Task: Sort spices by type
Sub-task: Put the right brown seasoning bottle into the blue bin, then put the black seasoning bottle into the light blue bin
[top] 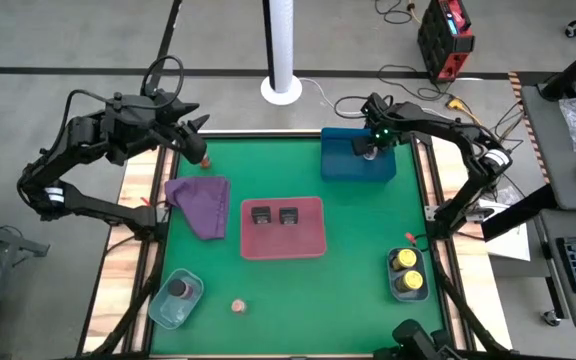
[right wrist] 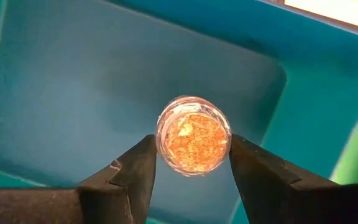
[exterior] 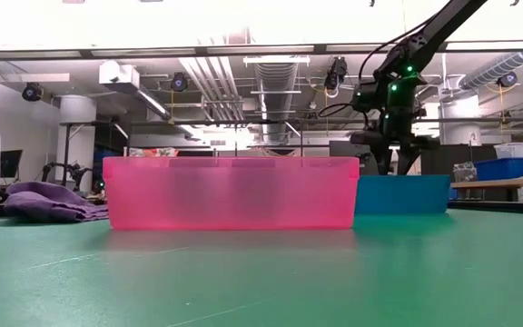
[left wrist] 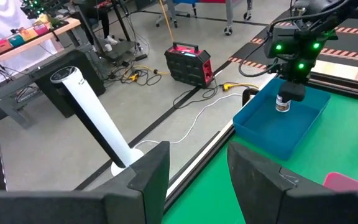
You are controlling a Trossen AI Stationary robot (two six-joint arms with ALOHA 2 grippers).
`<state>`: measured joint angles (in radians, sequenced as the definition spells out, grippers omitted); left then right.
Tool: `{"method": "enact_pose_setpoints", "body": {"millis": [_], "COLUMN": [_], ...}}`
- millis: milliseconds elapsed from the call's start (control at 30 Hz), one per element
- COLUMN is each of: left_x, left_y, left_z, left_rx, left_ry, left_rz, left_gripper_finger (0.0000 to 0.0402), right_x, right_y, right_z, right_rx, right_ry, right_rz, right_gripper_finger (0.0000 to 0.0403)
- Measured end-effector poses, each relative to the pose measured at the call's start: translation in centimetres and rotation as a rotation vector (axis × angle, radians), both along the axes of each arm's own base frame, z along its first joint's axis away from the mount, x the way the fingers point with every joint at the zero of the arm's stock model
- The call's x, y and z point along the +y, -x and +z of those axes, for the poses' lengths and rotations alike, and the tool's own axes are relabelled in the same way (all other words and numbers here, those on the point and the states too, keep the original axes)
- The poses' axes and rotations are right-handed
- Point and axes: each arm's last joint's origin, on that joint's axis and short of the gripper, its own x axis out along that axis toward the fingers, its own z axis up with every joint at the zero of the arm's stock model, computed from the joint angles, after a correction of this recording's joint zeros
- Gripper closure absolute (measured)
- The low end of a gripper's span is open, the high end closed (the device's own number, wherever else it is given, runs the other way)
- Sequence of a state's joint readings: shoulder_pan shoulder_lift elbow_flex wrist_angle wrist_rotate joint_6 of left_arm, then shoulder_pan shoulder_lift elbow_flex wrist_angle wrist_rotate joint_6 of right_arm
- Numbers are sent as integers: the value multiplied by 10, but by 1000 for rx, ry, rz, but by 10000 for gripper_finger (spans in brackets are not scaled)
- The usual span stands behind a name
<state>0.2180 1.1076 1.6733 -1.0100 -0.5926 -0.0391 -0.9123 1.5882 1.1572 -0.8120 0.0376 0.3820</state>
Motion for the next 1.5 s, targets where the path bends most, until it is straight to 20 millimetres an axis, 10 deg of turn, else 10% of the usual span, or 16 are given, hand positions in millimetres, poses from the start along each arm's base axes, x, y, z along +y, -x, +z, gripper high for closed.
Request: {"method": "enact_pose_setpoints", "body": {"millis": [367,1000,1500], "left_x": [0,7,2], "left_y": [0,-32,-51], "left_z": [0,-14,-38], "left_rx": [-3,24,126], "left_ry": [3,78,397], "left_rz": [1,19,-160], "left_gripper_finger": [255,255,255], "right_x": [0,71,95], "right_y": [1,-16,-21], "right_z": [2,126,138], "right_rx": [9,-414,-426], "right_ry": [11,447,503], "right_rz": [-12,188,350], "right_gripper_finger": [165,150,188]}}
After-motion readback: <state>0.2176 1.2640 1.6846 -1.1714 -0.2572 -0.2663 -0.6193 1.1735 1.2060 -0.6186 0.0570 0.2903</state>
